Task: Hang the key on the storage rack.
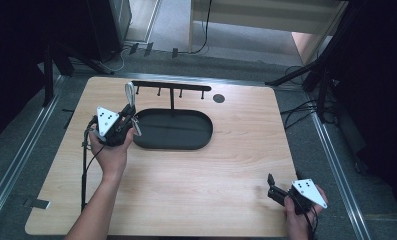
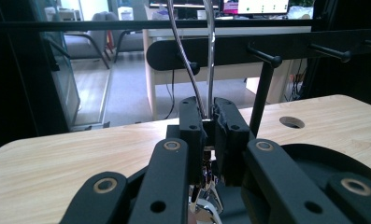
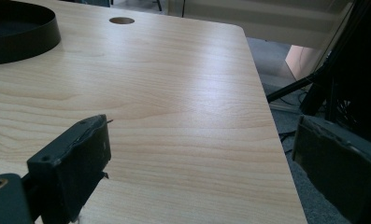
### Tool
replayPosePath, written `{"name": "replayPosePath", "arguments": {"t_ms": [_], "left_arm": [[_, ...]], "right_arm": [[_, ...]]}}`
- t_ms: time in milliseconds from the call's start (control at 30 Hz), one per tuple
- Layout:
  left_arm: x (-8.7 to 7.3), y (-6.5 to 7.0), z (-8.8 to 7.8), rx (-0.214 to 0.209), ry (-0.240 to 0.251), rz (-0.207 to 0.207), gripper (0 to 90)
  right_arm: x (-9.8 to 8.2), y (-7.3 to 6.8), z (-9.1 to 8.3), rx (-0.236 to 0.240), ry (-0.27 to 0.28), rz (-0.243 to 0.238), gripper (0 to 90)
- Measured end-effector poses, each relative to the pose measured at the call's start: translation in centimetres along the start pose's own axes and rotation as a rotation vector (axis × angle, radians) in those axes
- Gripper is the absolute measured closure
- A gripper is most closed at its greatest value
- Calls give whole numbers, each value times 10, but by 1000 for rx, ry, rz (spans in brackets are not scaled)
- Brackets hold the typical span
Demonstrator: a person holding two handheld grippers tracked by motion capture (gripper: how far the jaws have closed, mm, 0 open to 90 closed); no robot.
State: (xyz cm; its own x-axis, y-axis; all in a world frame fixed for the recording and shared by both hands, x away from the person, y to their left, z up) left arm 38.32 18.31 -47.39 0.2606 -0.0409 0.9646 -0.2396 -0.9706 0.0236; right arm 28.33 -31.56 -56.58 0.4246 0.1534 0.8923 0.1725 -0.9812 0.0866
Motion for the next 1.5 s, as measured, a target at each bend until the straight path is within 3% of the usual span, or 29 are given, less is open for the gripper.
{"name": "replayPosePath", "arguments": {"t_ms": [900,1500], "left_arm": [[-6,2,34,47,-81,38,830],[-18,2,54,40,-179,-8,828]], "right_arm": [[0,1,0,5,1,10,42],[0,1,0,5,2,11,43]]}}
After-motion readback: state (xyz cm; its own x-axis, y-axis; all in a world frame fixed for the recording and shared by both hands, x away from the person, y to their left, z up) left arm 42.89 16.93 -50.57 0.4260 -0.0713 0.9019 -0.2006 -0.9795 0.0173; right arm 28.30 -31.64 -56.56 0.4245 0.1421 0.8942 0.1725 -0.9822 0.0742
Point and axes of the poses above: each handheld gripper's, and its own axes: z roughly forward along the jaws, x roughly out of its top, y roughly to its right, the point moved 6 cm from there along z, roughly forward along the jaws, and after that the axes turned 7 degrees about -y, right-handed, at the moved point
